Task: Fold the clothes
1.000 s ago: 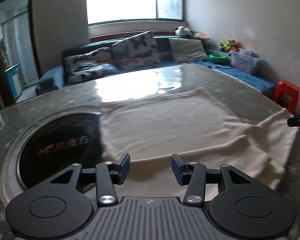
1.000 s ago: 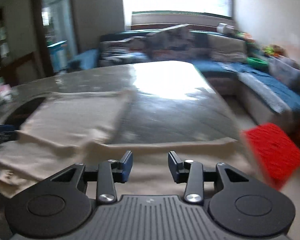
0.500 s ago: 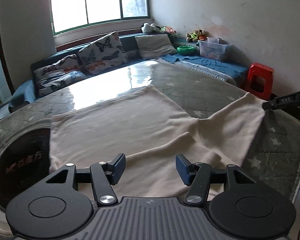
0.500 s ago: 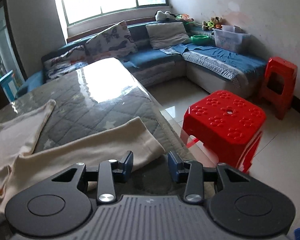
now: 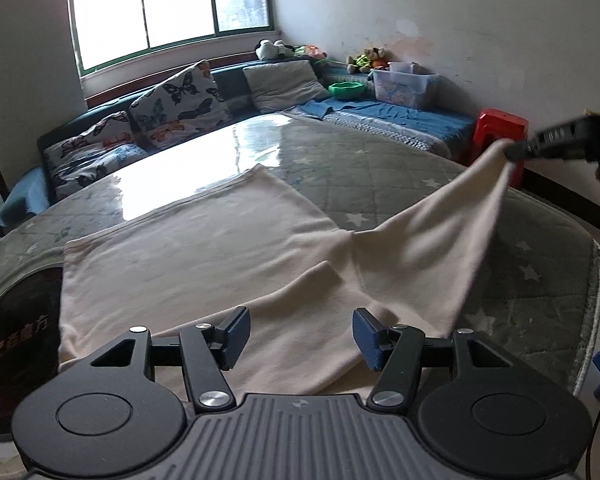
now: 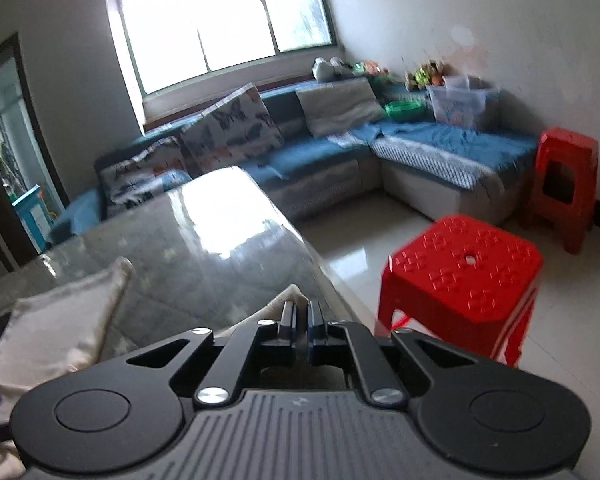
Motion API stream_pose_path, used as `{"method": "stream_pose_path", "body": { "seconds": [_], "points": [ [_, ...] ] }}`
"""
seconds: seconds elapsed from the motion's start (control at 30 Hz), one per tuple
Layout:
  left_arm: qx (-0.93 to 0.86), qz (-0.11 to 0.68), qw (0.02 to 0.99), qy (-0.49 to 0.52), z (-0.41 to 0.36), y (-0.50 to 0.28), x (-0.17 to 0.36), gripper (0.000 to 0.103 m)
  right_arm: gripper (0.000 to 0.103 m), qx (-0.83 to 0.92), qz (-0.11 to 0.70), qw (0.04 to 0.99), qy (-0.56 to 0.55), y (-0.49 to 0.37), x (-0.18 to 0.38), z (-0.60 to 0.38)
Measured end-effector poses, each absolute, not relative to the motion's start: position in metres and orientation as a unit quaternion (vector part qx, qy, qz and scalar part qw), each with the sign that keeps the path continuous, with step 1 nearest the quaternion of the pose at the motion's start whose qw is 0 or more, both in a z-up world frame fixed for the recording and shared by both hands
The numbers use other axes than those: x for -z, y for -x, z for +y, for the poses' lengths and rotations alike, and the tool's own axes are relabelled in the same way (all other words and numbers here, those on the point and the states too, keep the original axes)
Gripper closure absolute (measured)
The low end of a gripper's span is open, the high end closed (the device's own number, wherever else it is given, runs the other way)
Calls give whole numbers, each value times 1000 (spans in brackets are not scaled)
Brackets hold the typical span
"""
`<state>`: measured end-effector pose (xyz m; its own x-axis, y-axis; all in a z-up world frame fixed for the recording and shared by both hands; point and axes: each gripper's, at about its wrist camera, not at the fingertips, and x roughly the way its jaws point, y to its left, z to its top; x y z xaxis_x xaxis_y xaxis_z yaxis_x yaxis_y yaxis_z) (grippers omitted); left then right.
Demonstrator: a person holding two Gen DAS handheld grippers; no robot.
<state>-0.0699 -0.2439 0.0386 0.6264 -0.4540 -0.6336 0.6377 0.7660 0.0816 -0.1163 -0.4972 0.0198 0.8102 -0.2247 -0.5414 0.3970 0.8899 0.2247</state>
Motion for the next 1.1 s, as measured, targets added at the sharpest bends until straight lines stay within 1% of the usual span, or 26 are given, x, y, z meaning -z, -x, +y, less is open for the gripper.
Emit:
{"method": "stream_pose_path", "body": {
  "seconds": [0.2, 0.33, 0.47, 0.7, 0.9, 1.1],
  "points": [
    [309, 307, 885, -165, -255, 72, -27, 42, 99, 138, 256, 943, -165, 112, -30, -488],
    [306, 304, 889, -156, -250, 73, -30, 40, 99, 108, 238, 952, -158, 110, -52, -473],
    [294, 286, 901, -140, -229, 77, -43, 36, 99, 60, 212, 966, -137, 106, -84, -444],
    [234, 279, 925, -111, -170, 77, -52, 36, 99, -57, 194, 976, -78, 88, -128, -367],
    [168, 287, 940, -79, -114, 79, -49, 36, 99, -147, 207, 967, -26, 56, -137, -288],
    [128, 296, 945, -58, -77, 84, -42, 36, 98, -222, 253, 942, 22, 31, -115, -208]
  ]
}}
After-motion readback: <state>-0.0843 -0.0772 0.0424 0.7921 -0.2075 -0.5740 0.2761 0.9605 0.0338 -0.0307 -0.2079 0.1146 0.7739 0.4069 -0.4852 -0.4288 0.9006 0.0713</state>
